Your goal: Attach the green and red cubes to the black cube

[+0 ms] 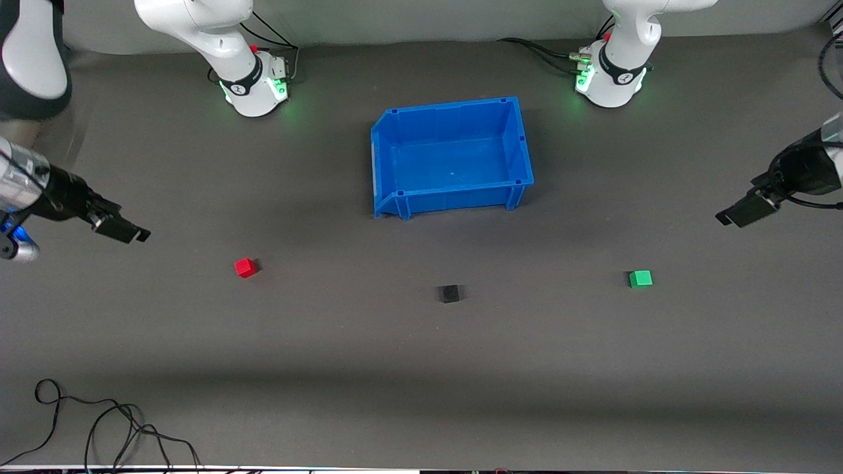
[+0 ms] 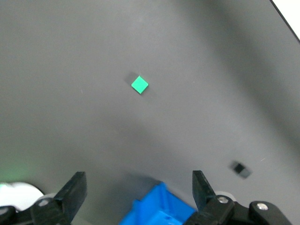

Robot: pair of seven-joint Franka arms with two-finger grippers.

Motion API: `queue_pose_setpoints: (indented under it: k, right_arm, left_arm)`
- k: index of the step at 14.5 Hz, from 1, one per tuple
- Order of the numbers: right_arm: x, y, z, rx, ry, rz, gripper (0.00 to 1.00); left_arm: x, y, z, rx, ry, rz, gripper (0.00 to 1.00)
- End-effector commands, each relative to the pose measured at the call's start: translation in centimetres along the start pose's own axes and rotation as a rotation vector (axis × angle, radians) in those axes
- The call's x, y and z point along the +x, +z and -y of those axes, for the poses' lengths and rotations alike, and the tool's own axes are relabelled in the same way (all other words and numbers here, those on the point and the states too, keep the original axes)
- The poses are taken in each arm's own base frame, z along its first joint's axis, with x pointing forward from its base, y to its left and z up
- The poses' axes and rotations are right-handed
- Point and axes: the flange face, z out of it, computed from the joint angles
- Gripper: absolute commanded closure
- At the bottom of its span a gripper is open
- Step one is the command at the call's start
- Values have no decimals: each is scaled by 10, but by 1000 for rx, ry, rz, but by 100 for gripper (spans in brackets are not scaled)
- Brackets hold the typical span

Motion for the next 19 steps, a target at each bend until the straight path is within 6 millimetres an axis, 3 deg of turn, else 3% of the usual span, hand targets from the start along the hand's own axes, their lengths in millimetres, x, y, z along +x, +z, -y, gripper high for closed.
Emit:
queue_pose_setpoints:
  k: [1, 4, 5, 6, 8, 11, 12, 17, 19]
  right_arm:
    - [5, 49, -9, 59, 81, -55, 5]
    - [2, 122, -24, 24, 239, -35, 4]
    - [1, 136, -18, 19, 308, -30, 4]
    - [-6, 145, -9, 13, 345, -23, 3]
    - [-7, 167, -9, -23, 346, 0, 0]
    - [-7, 166, -11, -21, 351, 0, 0]
    - [-7, 174, -11, -33, 428, 6, 0]
    - [-13, 260, 2, -139, 615, 21, 0]
    - [-13, 277, 5, -161, 647, 10, 1]
  left_arm:
    - [23, 3, 16, -51, -252, 105, 0]
    - [43, 25, 23, -63, -403, 184, 0]
    - [47, 38, 24, -52, -426, 203, 0]
    - [58, 49, 29, -62, -454, 232, 0]
    - [75, 76, 42, -89, -516, 289, 0]
    - [83, 129, 49, -128, -574, 307, 0]
    - [87, 151, 51, -157, -599, 333, 0]
    - [115, 232, 54, -224, -682, 359, 0]
    - [127, 260, 54, -239, -729, 356, 0]
